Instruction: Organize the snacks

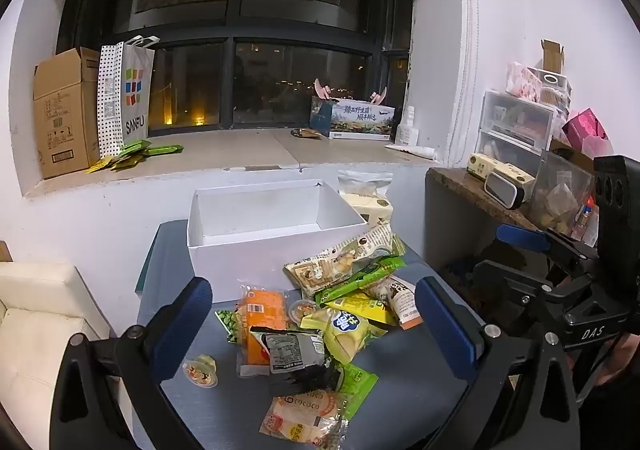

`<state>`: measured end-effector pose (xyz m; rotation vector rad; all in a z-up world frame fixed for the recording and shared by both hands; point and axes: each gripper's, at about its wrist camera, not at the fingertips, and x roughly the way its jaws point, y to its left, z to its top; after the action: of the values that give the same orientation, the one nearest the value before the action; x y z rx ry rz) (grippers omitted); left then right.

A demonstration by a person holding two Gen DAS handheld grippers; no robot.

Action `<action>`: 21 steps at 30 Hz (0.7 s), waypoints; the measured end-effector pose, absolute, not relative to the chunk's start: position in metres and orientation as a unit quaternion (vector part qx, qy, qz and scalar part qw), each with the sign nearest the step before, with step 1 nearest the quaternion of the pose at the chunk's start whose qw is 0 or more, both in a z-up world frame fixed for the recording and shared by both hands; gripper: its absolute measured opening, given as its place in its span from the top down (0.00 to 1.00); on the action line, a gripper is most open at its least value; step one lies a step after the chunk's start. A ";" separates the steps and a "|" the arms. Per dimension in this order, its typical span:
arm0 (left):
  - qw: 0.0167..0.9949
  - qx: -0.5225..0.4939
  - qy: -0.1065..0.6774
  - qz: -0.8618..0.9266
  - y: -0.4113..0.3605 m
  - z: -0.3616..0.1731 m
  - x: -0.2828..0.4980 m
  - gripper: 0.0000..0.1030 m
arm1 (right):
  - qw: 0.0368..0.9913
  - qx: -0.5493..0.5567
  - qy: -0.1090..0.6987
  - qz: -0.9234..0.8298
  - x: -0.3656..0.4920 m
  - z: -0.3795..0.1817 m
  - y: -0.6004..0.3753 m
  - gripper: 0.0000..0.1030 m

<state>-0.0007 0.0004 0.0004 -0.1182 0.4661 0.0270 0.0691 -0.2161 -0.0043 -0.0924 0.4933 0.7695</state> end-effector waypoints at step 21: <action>0.971 -0.054 0.233 0.012 -0.001 0.004 -0.002 0.00 | 0.894 -0.045 0.242 0.375 0.068 -0.004 -0.215 0.00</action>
<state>-0.0022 -0.0010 0.0039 -0.1100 0.4702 0.0242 0.0683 -0.2153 -0.0043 -0.0932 0.5026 0.7776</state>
